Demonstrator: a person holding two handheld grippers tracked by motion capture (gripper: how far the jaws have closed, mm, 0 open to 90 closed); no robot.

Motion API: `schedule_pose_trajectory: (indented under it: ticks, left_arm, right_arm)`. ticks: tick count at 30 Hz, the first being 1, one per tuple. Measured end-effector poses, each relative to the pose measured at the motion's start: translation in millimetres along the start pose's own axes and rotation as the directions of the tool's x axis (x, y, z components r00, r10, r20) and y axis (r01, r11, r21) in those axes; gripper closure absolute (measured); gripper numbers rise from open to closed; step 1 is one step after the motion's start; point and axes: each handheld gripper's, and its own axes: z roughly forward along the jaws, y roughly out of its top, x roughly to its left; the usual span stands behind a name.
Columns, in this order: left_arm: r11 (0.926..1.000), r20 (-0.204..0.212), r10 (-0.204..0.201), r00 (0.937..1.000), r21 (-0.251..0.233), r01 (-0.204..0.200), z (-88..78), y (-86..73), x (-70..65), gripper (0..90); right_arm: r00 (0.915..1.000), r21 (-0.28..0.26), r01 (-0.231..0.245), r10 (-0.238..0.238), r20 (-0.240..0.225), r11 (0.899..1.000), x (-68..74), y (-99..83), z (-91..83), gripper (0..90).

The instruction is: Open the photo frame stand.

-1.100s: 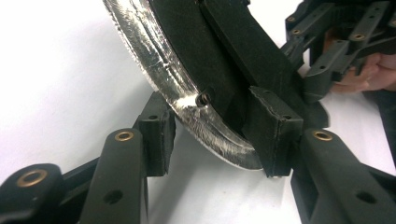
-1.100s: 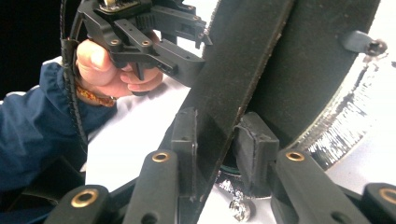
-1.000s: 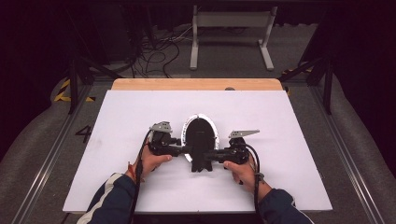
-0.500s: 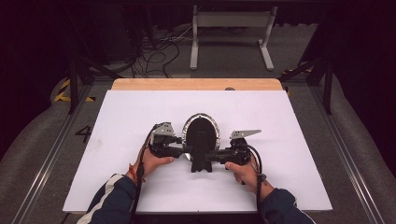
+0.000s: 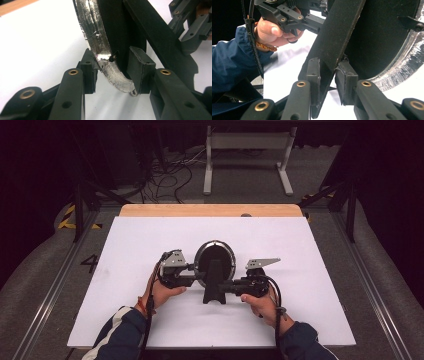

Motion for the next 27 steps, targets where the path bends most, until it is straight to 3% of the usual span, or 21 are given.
schedule_pose_trajectory:
  ticks: [6, 12, 19, 25, 27]
  left_arm:
    - [0.9997, -0.033, 0.011, 0.9994, -0.020, -0.012, -2.0, 0.8, -0.3, 64.5]
    - [0.9985, -0.097, 0.047, 0.9942, -0.024, -0.049, -3.5, 2.8, -4.5, 66.5]
    - [0.9968, -0.137, 0.073, 0.9878, -0.023, -0.077, -3.4, 4.0, -8.4, 66.9]
    - [0.9965, -0.126, 0.079, 0.9888, -0.017, -0.082, -3.8, 2.4, -7.6, 67.2]
    - [0.9976, -0.104, 0.060, 0.9927, -0.028, -0.063, -3.8, 0.9, -5.2, 67.6]
  right_arm:
    - [0.9999, -0.009, 0.010, -0.010, -0.007, 1.000, 2.3, 2.3, -1.5, 74.2]
    - [0.9997, -0.018, 0.019, -0.019, -0.014, 1.000, 3.8, 3.3, -3.1, 73.8]
    - [0.9998, -0.019, 0.020, -0.020, -0.007, 1.000, 3.8, 4.0, -4.9, 73.5]
    - [0.9997, -0.016, 0.023, -0.023, -0.002, 1.000, 3.9, 3.9, -4.9, 73.7]
    - [0.9997, -0.014, 0.025, -0.025, -0.001, 1.000, 4.2, 3.8, -4.6, 73.9]
